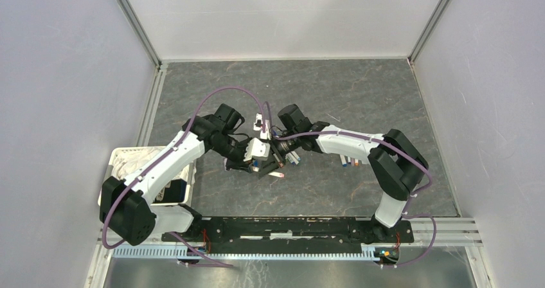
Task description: Open the pen caps
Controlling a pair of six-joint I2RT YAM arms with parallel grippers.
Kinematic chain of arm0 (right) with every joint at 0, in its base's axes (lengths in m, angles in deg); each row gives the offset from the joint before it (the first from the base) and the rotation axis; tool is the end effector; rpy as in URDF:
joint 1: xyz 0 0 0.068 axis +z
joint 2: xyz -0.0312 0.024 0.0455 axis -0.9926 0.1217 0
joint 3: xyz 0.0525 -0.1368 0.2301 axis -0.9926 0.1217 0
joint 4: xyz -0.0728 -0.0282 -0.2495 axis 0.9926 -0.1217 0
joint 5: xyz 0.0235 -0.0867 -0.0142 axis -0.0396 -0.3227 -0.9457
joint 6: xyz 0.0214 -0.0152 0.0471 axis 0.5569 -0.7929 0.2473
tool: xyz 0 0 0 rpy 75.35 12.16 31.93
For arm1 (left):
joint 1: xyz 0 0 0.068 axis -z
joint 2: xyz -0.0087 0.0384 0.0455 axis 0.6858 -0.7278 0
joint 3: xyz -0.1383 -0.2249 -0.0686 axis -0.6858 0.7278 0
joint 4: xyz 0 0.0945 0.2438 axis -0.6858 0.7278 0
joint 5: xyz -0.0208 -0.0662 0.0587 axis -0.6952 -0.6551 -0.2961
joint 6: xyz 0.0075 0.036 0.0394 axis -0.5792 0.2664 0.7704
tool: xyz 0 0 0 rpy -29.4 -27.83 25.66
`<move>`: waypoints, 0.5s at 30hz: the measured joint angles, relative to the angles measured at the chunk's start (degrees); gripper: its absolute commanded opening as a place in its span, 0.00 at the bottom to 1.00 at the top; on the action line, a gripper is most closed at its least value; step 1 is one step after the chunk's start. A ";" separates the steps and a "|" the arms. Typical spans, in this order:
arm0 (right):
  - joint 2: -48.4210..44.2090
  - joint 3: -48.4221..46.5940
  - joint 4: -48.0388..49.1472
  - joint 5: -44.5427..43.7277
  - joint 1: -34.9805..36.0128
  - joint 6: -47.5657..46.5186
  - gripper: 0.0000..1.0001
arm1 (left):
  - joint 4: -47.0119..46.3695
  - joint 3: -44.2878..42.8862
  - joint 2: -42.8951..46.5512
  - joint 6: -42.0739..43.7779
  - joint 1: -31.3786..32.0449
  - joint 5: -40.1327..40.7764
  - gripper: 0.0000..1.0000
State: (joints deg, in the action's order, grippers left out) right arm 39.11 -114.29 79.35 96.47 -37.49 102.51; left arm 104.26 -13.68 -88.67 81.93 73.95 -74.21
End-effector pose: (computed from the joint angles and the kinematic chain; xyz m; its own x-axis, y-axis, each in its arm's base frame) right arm 0.2336 0.2802 0.2084 -0.6555 -0.4943 -0.5709 -0.6879 0.0790 0.7215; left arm 0.1860 -0.1358 0.2702 0.1240 0.7395 -0.6616 0.9868 -0.1621 0.0037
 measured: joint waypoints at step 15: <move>-14.10 15.47 -8.72 -11.02 -7.65 -2.58 0.00 | -1.01 -1.01 -2.23 5.53 -13.81 8.96 0.02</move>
State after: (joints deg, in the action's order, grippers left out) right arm 25.01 -98.81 70.63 85.45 -45.14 99.93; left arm 103.26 -14.68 -90.90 87.46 60.14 -65.25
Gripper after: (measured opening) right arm 0.092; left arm 0.151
